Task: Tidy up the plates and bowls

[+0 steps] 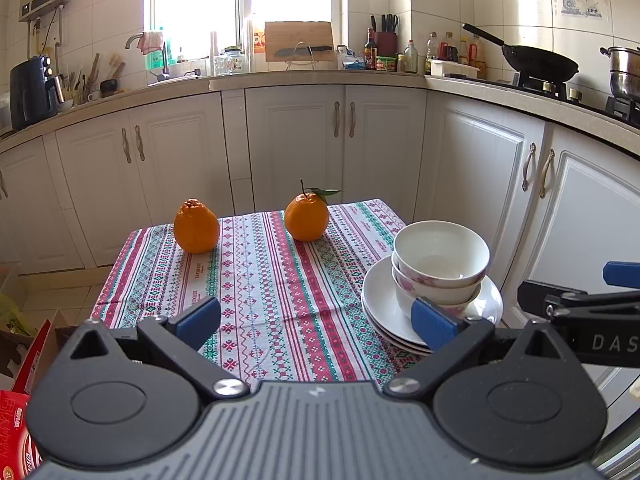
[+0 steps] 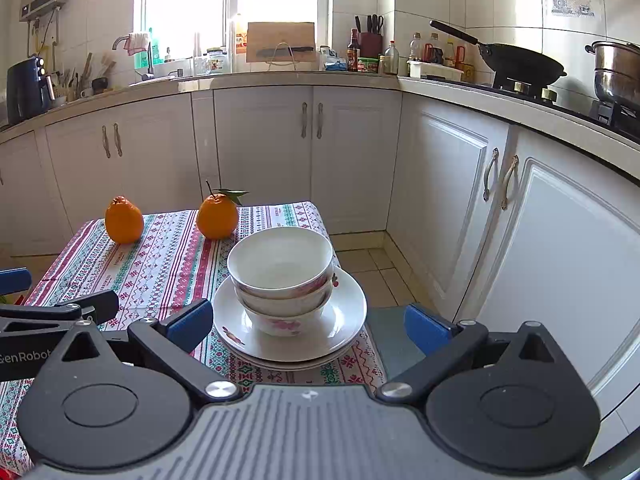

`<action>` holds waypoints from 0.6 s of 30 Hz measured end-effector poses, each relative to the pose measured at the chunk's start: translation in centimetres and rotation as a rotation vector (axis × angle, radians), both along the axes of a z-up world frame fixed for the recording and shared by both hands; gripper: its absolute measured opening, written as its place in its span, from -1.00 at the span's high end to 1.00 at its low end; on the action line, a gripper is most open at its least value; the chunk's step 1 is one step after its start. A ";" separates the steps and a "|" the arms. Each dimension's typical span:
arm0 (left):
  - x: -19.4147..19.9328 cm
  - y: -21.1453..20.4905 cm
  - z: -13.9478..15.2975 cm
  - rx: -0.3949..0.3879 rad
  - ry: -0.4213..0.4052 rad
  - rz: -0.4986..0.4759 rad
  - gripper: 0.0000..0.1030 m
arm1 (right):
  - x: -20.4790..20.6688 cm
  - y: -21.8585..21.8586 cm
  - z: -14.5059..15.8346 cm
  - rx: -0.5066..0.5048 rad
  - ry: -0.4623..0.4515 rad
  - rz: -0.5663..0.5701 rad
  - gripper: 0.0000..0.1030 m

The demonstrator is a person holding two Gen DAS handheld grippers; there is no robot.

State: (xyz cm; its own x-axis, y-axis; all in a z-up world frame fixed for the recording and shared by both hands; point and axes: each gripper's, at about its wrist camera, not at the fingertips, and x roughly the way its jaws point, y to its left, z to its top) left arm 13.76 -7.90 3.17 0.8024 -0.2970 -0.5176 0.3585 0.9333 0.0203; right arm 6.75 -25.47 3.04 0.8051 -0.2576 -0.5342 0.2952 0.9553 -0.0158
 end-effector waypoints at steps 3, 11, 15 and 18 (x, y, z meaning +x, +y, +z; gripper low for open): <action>0.0 0.0 0.0 -0.001 0.001 0.001 -0.95 | 0.0 0.0 0.0 0.000 -0.001 0.000 -1.00; 0.0 0.1 -0.1 -0.003 0.007 0.002 -0.95 | 0.0 0.0 0.0 -0.002 0.000 -0.001 -1.00; 0.0 0.1 0.0 -0.003 0.006 0.004 -0.95 | 0.0 0.0 0.1 -0.003 -0.001 -0.001 -1.00; 0.0 0.0 0.0 -0.004 0.007 0.004 -0.95 | -0.1 0.0 0.1 -0.004 -0.002 0.000 -1.00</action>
